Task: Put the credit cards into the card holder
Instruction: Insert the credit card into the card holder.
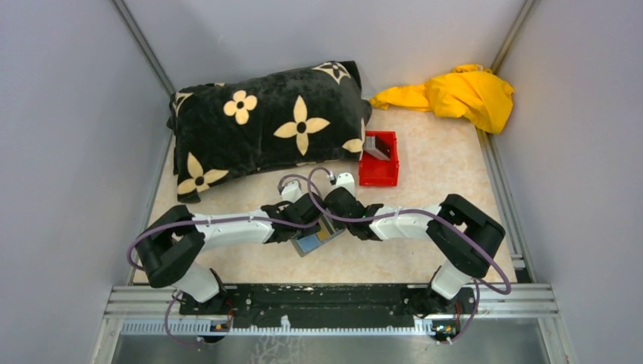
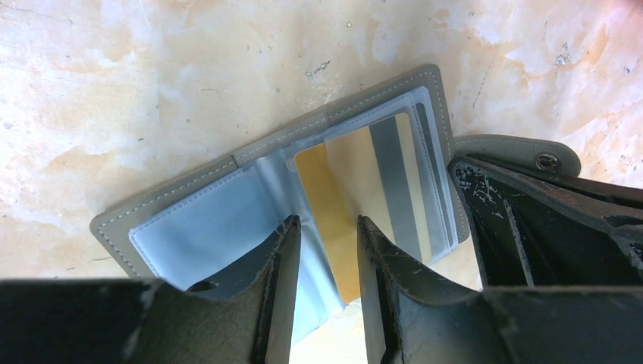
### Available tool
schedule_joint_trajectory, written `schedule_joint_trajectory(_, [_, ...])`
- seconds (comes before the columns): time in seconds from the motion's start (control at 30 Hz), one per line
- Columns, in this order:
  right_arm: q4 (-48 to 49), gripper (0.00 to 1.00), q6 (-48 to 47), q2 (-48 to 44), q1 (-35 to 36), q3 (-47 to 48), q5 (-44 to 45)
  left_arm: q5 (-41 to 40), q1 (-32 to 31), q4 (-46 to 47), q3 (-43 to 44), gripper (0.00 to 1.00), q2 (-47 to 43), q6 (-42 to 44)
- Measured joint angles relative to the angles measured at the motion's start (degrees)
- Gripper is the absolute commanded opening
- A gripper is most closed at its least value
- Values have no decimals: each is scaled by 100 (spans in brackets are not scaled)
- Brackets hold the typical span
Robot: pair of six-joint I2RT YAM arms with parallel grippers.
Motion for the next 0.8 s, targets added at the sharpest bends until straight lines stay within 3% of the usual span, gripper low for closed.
schedule_joint_trajectory(0.3, [-2,4,0,2,7,0,11,7,-11,-144,-42,36,-334,98])
schedule_joint_trajectory(0.53, [0,4,2,4,9,0,11,-24,-9,-57,-358,0,-855,195])
schedule_joint_trajectory(0.8, [15,4,0,13,9,0,13,98,-11,81,-393,0,-680,393])
